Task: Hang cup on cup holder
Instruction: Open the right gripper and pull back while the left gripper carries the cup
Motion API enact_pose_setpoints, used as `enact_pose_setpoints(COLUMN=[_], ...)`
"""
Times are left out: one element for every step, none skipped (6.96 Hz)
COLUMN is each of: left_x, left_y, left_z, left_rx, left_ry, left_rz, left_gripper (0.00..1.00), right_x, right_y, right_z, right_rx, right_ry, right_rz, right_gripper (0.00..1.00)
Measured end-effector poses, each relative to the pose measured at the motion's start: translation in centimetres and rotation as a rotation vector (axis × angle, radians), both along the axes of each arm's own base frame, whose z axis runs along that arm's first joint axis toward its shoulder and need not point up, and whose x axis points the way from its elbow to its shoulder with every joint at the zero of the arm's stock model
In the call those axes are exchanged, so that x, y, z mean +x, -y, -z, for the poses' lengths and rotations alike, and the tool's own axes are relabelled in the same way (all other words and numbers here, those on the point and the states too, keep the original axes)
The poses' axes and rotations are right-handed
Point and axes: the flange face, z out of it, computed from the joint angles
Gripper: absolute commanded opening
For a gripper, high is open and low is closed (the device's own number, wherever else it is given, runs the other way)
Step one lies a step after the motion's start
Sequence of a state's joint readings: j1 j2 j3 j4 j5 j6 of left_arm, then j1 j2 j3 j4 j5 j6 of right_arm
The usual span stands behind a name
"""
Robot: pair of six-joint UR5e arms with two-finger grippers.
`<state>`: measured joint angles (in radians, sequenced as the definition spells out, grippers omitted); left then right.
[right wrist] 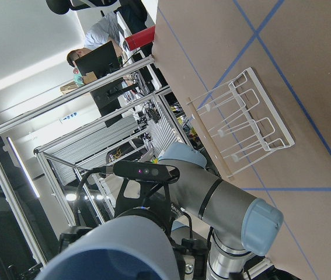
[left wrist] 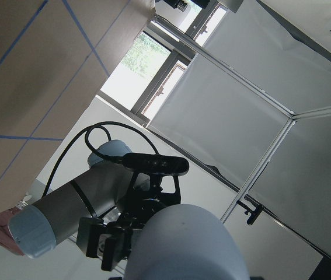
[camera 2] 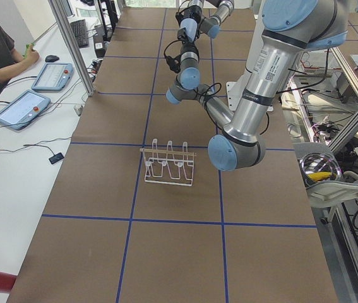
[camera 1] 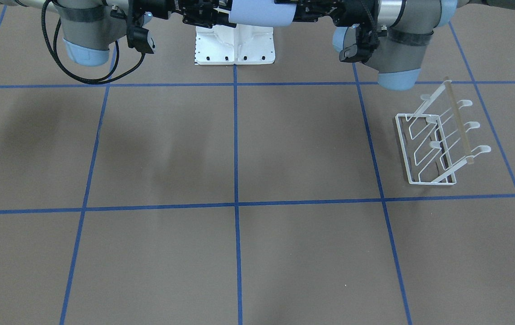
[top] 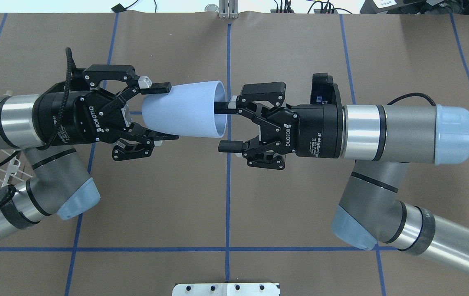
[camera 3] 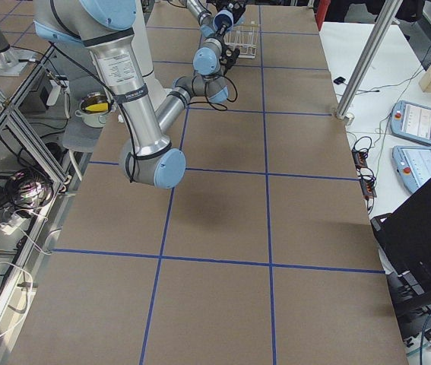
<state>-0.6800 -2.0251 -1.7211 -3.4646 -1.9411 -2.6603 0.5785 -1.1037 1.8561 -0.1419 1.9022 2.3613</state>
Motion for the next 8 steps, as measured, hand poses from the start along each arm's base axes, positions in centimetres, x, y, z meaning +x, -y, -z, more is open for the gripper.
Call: enact_pose_setpoints(left_x=[-1.1,-3.0,-4.7,-5.8,-6.8,-8.2,-10.3,-13.6], left_y=[1.0,2.9,4.5,5.4,6.3,7.7,9.4,11.2], left_z=[-0.3,-1.1,-2.9,-5.7,-8.4,-10.5,-12.4,-13.7], left_rx=[0.010,0.016,0.037,0.079,0.106,0.133,0.193,0.278], left_ry=[0.016,0.066,0.151,0.259,0.387,0.526,0.689,0.846], left_rz=[0.054,0.144,0.244,0.336,0.414,0.480,0.514,0.497], left_gripper=[0.00,0.00,0.00,0.00,0.00,0.00,0.00,0.00], right_x=[0.9,2.0,3.4,5.5,8.1,10.2,12.5,14.8], right_y=[0.9,1.8,3.1,4.9,6.9,8.3,9.6,10.5], right_z=[-0.3,-1.0,-2.6,-4.6,-6.7,-9.3,-12.5,-15.2], right_rx=[0.006,0.030,0.078,0.137,0.204,0.265,0.308,0.330], right_ry=[-0.008,-0.032,-0.091,-0.185,-0.295,-0.394,-0.490,-0.574], right_rz=[-0.027,-0.069,-0.119,-0.159,-0.198,-0.242,-0.296,-0.343], right_gripper=[1.00,1.00,1.00,1.00,1.00,1.00,1.00,1.00])
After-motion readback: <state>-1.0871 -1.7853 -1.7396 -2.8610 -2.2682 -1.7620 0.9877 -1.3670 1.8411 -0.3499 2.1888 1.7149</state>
